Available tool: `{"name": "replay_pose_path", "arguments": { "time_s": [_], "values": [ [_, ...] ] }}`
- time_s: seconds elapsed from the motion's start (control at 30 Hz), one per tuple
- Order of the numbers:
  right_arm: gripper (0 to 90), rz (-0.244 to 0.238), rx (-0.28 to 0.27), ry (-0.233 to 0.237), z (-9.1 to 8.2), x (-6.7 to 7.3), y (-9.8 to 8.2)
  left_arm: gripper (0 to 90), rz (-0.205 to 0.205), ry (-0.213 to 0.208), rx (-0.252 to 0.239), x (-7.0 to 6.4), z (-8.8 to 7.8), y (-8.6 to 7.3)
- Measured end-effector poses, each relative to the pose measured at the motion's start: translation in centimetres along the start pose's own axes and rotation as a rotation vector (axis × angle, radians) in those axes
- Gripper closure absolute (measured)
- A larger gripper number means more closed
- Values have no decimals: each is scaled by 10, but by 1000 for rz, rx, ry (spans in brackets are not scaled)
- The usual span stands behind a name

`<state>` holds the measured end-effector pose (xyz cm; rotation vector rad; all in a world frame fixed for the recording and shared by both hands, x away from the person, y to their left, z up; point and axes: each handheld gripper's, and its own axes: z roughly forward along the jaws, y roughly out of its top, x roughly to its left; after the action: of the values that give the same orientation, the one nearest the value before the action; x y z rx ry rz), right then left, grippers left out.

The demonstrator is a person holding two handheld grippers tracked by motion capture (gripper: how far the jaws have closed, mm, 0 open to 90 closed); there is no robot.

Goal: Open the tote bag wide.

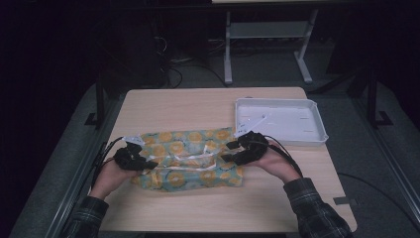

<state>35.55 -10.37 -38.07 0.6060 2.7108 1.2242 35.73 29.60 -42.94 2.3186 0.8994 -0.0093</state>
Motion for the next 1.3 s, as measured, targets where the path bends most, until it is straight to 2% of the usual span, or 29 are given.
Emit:
{"name": "replay_pose_path", "arguments": {
  "time_s": [0.17,0.27,0.43,0.53,0.63,0.77,0.87,0.93,1.13,1.2,1.3],
  "values": [
    [455,-37,-71,14,-6,8,23,844,1,-3,7,0,0,1],
    [456,-60,-83,42,1,12,34,844,3,-3,9,1,1,1],
    [459,-103,-44,67,30,16,46,844,-1,-5,4,1,1,0],
    [477,-97,-28,87,47,15,49,844,-2,-7,-3,1,1,0],
    [515,-98,11,104,61,13,48,844,0,-7,-5,2,1,0],
    [702,-105,72,124,72,11,45,844,0,-5,-9,2,1,0],
    [825,-104,91,133,73,11,44,843,2,-3,-11,2,1,0],
    [871,-103,89,136,73,11,44,835,1,0,-17,2,1,0],
    [889,-91,63,125,67,9,42,711,0,43,-39,1,-5,2],
    [889,-89,47,117,64,7,42,646,-1,74,-66,0,-14,4],
    [889,-84,38,104,61,5,42,594,7,97,-95,0,-28,7]
  ]
}}
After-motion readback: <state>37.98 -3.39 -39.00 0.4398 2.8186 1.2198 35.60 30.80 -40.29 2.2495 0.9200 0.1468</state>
